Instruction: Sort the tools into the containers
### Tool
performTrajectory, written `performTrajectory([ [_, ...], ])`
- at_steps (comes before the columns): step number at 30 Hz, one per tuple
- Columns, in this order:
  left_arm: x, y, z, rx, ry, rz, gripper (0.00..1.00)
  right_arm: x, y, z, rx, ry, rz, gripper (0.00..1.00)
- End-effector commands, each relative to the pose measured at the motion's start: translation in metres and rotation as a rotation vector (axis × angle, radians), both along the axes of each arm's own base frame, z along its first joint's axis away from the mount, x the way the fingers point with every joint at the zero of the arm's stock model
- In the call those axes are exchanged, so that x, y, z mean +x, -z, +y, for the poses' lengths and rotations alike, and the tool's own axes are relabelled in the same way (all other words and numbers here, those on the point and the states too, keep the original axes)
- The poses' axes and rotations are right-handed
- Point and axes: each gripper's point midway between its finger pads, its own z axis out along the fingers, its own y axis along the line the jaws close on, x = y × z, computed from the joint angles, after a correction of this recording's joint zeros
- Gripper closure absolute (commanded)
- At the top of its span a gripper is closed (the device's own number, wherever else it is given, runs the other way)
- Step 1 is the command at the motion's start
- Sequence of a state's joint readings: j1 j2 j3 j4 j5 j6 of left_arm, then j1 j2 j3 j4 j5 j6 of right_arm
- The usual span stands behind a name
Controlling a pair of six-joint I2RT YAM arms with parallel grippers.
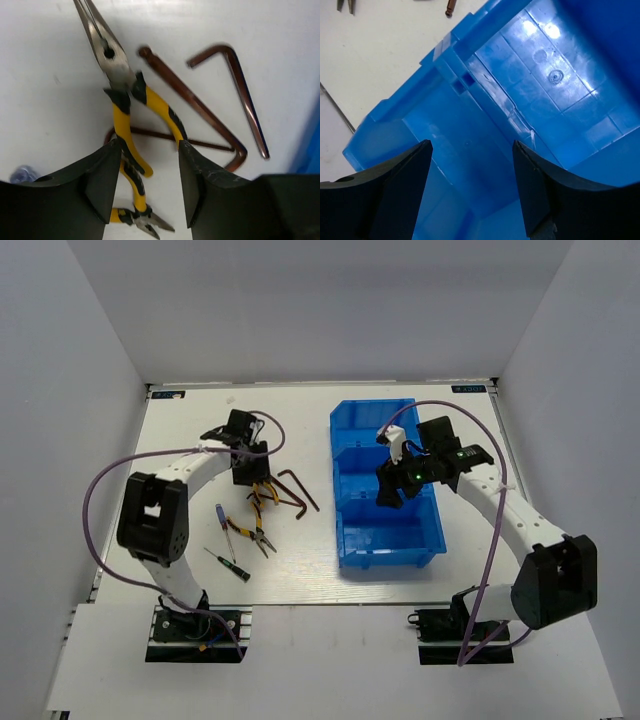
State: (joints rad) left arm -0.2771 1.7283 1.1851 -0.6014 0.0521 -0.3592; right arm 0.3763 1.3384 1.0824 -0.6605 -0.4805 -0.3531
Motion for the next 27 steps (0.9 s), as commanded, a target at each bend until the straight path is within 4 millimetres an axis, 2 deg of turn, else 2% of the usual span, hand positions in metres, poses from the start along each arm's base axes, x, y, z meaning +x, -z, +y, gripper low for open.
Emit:
performTrajectory([
  [1,0.029,-0.015,0.011,0.115,-0.059,-0.068,0.40,0.009,-0.012,-0.003,-0.021,0.029,-0.040,0.28],
  [4,0.031,-0.008,0.022,0.187,-0.085,-0.040,0.43,0.006,-0.008,-0.006,-0.029,0.038,-0.040,0.27],
  [8,0.019,0.005,0.026,0.226,-0.072,-0.001,0.44,0.005,-0.004,-0.010,-0.033,0.049,-0.048,0.27],
  [14,0.013,0.016,0.022,0.199,-0.050,0.003,0.50,0.002,-0.001,-0.008,-0.025,0.056,-0.032,0.26],
  [20,0.004,0.043,0.018,0.203,-0.017,0.065,0.54,0.005,-0.007,-0.010,-0.029,0.069,-0.038,0.26],
  [23,0.006,0.048,0.021,0.221,-0.026,0.058,0.64,0.002,-0.006,-0.012,-0.039,0.067,-0.032,0.26],
  [24,0.006,0.048,0.021,0.225,-0.017,0.057,0.77,0.000,-0.006,-0.013,-0.041,0.066,-0.030,0.26],
  [27,0.012,0.037,0.021,0.226,-0.016,0.024,1.00,-0.002,-0.005,-0.016,-0.051,0.064,-0.032,0.26],
])
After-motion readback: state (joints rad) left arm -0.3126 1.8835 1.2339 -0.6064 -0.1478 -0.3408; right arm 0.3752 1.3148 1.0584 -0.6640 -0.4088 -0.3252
